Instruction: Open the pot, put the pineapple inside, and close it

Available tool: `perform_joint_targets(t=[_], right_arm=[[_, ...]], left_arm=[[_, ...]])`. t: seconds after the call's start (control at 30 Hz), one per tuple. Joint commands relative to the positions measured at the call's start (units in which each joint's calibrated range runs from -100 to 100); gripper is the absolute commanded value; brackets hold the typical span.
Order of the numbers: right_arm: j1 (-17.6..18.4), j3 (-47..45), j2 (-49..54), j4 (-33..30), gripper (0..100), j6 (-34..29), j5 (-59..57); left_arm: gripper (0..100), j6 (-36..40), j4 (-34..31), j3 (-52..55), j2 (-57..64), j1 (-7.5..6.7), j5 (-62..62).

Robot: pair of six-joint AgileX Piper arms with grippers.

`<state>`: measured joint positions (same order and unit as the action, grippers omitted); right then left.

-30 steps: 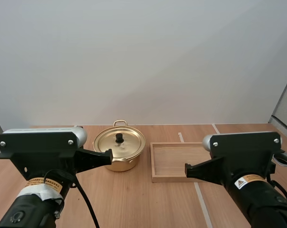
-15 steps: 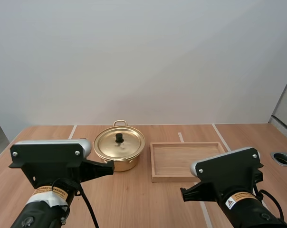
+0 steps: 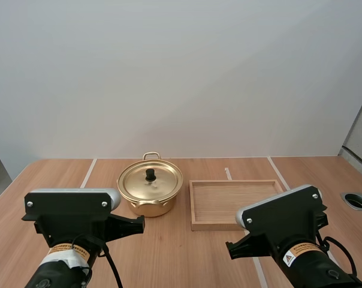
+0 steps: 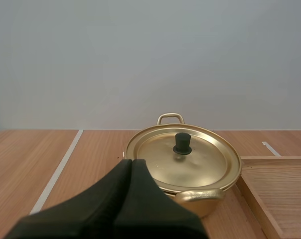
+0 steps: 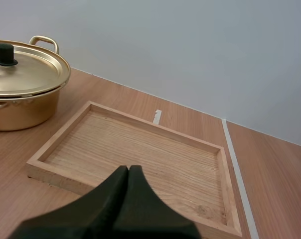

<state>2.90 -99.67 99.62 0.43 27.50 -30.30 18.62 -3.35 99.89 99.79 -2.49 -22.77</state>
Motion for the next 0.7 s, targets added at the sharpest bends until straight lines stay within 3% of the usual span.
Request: perform_joint_targets(t=[0.0, 0.1, 0.67], right_arm=[[0.03, -0.33, 0.38, 1.53, 0, 0.06, 0.49], [0.03, -0.33, 0.38, 4.08, 0, 0.06, 0.49], [0.03, -0.33, 0.38, 8.30, 0, 0.06, 0.96]], left_arm=[[0, 0.34, -0.21, 0.11, 0.21, -0.07, -1.46], [0, 0.34, -0.08, 0.11, 0.21, -0.07, -8.03], [0, 0.34, 0.04, 0.11, 0.21, -0.07, -6.50]])
